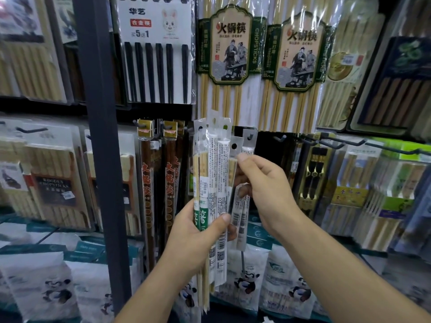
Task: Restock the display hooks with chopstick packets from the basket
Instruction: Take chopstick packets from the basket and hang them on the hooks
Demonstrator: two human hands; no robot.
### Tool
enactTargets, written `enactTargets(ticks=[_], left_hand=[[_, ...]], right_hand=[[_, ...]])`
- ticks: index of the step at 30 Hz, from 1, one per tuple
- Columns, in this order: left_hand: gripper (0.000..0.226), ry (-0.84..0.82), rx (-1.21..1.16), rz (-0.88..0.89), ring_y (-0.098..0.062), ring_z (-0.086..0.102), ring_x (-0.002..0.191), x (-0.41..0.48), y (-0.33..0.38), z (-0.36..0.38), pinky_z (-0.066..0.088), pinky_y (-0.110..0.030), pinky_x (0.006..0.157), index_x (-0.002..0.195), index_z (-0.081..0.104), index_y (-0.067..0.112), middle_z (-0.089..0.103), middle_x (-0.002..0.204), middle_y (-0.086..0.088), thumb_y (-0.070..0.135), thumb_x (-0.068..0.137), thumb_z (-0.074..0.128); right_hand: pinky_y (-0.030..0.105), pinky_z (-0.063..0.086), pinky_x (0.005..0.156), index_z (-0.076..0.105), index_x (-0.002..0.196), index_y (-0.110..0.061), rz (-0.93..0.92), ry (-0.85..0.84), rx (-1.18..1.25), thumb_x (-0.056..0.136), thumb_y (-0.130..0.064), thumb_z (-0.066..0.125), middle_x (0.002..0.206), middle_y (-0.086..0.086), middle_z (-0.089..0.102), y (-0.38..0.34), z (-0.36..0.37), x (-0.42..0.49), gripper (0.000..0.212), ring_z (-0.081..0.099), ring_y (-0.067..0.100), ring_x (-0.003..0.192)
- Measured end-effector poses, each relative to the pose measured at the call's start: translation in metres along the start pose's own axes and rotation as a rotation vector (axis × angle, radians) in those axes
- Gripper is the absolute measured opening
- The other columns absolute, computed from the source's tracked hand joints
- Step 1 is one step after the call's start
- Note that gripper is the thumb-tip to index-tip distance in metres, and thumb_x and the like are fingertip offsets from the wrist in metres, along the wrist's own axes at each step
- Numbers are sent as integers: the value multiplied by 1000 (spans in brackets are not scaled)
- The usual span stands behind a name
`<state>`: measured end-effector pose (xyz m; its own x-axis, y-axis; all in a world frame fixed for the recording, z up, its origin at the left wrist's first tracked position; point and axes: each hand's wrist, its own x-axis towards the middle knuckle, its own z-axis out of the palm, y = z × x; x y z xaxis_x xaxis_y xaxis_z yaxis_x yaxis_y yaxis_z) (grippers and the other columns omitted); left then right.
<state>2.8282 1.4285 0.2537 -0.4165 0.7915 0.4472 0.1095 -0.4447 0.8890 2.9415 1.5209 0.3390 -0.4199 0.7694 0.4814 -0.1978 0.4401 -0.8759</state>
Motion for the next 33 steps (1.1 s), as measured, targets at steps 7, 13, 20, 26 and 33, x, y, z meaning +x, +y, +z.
enactTargets(ticks=[7,13,20,26,33], left_hand=[[27,23,-39,-26,-23,76,99,1,1,3,60,-43,87,107,70,44,78,110,2,26,87,75],[37,79,-6,-13,-3,72,102,2,1,1,54,-26,85,102,69,54,77,108,16,20,91,76],[30,95,-39,-27,-5,76,85,1,0,0,55,-9,64,102,70,37,78,100,12,9,91,75],[33,81,-61,-48,-22,77,89,3,-1,0,63,-29,72,97,72,41,78,101,-1,8,92,73],[29,58,-44,-72,-28,77,85,2,1,-2,63,-29,71,96,71,39,78,92,-8,11,92,75]], right_hand=[[17,49,60,75,82,-21,-58,59,-77,98,-24,66,67,-5,64,0,-3,0,19,57,2,62],[31,44,63,73,72,-25,-28,225,-14,99,-22,61,70,-1,59,-8,-11,12,29,53,11,66],[34,37,66,62,80,4,-57,246,-53,102,-29,58,71,9,44,-9,-7,28,40,39,20,67],[29,39,64,60,79,4,-54,280,-108,100,-29,59,63,3,40,-6,-5,37,39,38,15,61],[24,40,60,61,66,-17,0,351,-232,97,-38,64,48,-16,47,13,-9,44,38,46,0,48]])
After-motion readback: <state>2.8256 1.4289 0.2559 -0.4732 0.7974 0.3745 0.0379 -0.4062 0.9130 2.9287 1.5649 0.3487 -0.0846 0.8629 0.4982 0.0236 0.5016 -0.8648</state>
